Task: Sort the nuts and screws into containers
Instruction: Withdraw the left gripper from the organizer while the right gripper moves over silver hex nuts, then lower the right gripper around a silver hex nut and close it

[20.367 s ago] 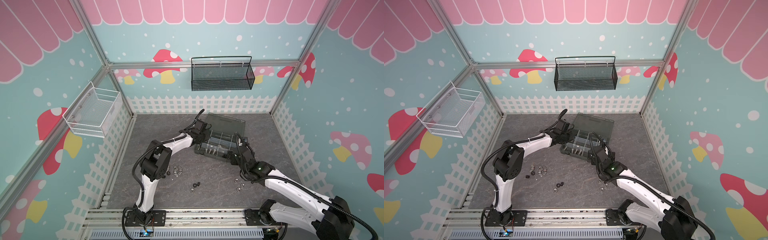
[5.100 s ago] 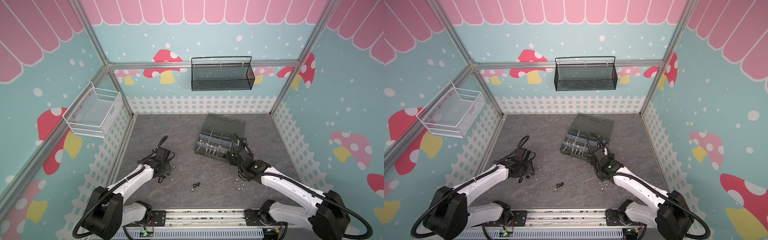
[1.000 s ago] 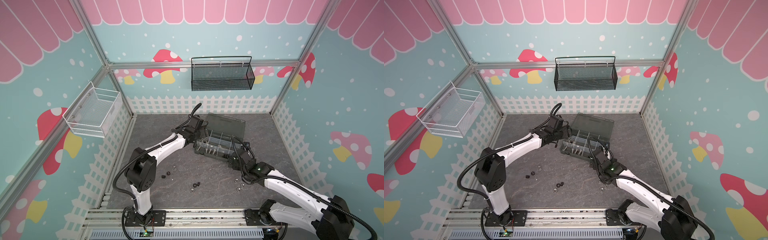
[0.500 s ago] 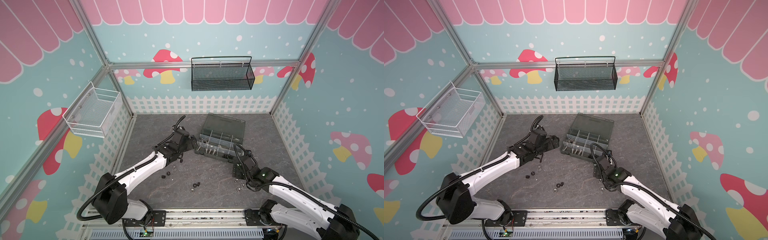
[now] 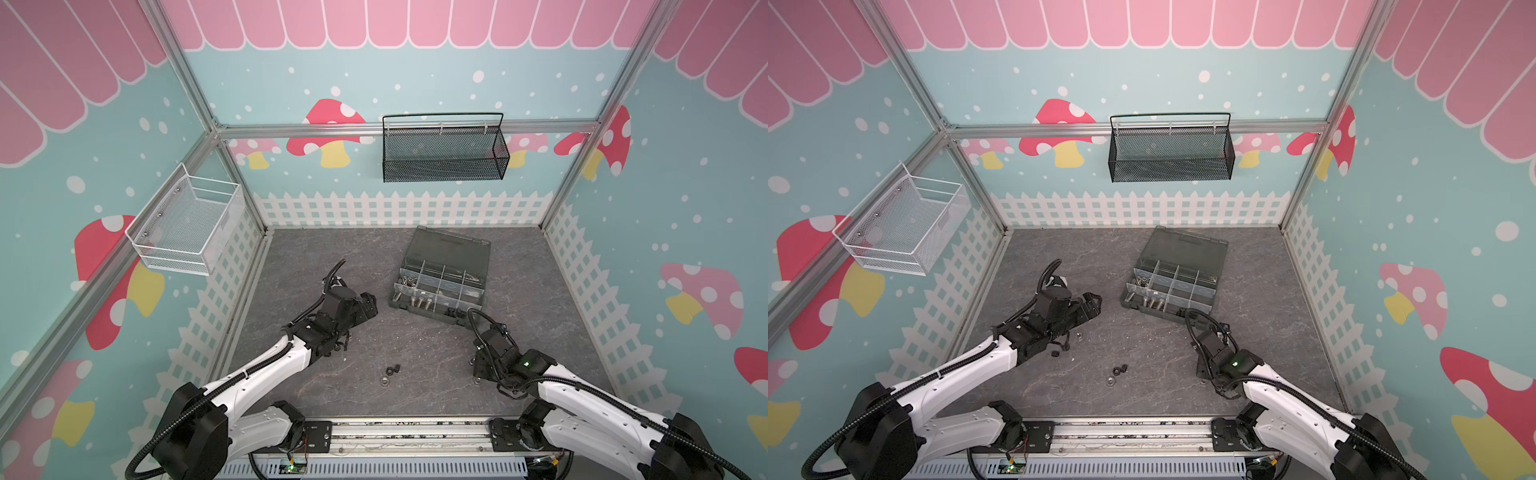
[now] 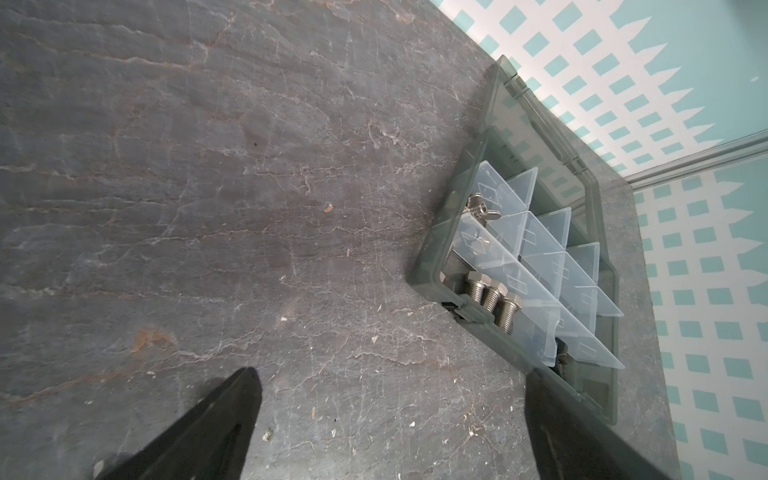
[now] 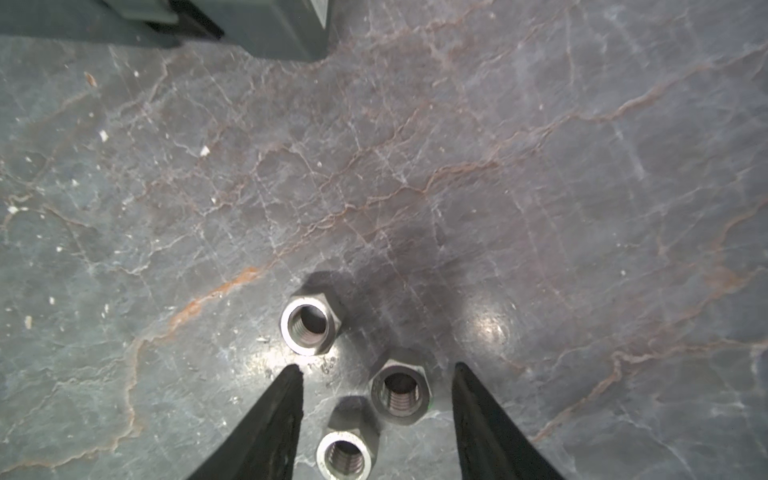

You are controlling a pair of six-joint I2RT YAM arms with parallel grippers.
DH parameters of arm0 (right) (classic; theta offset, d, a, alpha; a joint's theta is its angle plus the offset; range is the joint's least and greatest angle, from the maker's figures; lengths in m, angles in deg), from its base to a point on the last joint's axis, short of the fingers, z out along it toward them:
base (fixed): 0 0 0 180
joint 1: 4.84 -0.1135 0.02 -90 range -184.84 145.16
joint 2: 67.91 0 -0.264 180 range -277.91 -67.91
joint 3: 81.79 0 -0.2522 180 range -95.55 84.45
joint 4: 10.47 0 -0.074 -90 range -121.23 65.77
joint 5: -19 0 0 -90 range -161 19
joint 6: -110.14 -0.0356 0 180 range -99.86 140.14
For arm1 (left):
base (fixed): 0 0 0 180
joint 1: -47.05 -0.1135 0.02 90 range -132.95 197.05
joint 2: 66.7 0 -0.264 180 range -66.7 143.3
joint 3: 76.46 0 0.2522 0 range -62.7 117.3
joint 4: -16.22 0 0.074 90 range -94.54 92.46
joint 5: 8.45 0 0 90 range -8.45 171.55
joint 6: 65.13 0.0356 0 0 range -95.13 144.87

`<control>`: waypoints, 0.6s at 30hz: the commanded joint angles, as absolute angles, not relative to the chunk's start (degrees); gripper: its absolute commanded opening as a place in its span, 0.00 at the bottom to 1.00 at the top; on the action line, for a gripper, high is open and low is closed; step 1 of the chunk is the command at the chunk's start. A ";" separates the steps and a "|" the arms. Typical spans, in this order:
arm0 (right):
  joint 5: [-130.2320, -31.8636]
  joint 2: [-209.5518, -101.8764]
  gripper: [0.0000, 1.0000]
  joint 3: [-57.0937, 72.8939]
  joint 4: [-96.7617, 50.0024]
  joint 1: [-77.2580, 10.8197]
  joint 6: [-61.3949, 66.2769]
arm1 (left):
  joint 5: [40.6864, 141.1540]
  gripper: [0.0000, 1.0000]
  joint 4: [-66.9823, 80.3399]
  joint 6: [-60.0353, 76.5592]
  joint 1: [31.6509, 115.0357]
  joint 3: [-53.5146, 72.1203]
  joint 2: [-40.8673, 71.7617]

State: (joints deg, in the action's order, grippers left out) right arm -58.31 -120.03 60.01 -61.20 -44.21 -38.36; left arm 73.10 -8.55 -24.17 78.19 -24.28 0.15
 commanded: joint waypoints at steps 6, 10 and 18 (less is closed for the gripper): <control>-58.75 -123.19 0.45 60.60 -62.17 -44.04 -41.91 | 78.31 1.00 -4.05 -26.16 76.50 -25.49 1.54; -58.48 -124.99 0.44 60.62 -62.07 -44.04 -41.84 | 78.63 1.00 -3.79 -25.49 76.41 -25.34 2.10; -58.03 -126.40 0.41 61.09 -60.88 -44.01 -42.29 | 79.70 1.00 -2.11 -24.88 76.24 -25.28 3.25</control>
State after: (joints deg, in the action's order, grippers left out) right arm -58.92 -125.78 60.29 -60.70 -44.21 -40.65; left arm 79.07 -3.58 -25.00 76.68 -24.81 2.71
